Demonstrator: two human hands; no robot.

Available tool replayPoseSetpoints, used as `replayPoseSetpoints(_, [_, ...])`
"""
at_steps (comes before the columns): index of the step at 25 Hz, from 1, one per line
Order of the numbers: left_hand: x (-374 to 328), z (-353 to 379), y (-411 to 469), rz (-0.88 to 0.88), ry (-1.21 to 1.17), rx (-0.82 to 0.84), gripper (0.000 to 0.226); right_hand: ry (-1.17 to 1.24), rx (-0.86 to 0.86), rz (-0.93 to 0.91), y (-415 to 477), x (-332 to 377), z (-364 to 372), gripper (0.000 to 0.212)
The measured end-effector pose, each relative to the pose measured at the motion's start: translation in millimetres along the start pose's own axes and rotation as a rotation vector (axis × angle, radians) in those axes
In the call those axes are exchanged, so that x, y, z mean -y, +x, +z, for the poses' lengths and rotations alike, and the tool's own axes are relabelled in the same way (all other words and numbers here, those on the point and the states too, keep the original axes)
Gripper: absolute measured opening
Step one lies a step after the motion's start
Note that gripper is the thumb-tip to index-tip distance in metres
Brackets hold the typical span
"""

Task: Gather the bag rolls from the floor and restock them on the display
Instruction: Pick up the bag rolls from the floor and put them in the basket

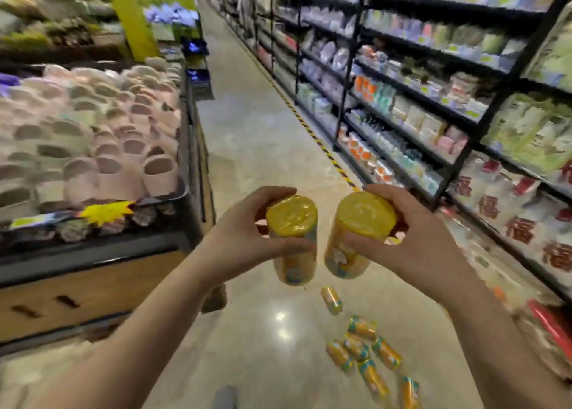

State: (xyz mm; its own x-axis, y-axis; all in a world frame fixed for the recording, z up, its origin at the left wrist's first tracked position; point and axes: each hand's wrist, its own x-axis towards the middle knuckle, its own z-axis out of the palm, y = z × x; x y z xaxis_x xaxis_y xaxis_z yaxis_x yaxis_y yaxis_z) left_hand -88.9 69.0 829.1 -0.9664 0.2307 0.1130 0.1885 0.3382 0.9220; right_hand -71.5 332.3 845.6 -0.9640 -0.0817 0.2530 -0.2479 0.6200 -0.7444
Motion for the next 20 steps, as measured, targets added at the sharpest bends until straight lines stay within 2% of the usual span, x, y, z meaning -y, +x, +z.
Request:
replayPoseSetpoints(6, [56.6, -171.8, -156.5, -0.129, 0.012, -0.378, 0.08, 0.06, 0.33, -0.245, 9.2, 150.4, 170.7, 0.071])
replayPoseSetpoints(12, [121.8, -353.0, -343.3, -0.286, 0.052, -0.713, 0.081, 0.146, 0.67, -0.434, -19.4, 324.6, 397.9, 0.073])
replayPoseSetpoints(20, [176.4, -502.6, -527.0, -0.475, 0.111, -1.07, 0.08, 0.222, 1.008, -0.651, -75.8, 502.0, 620.3, 0.072])
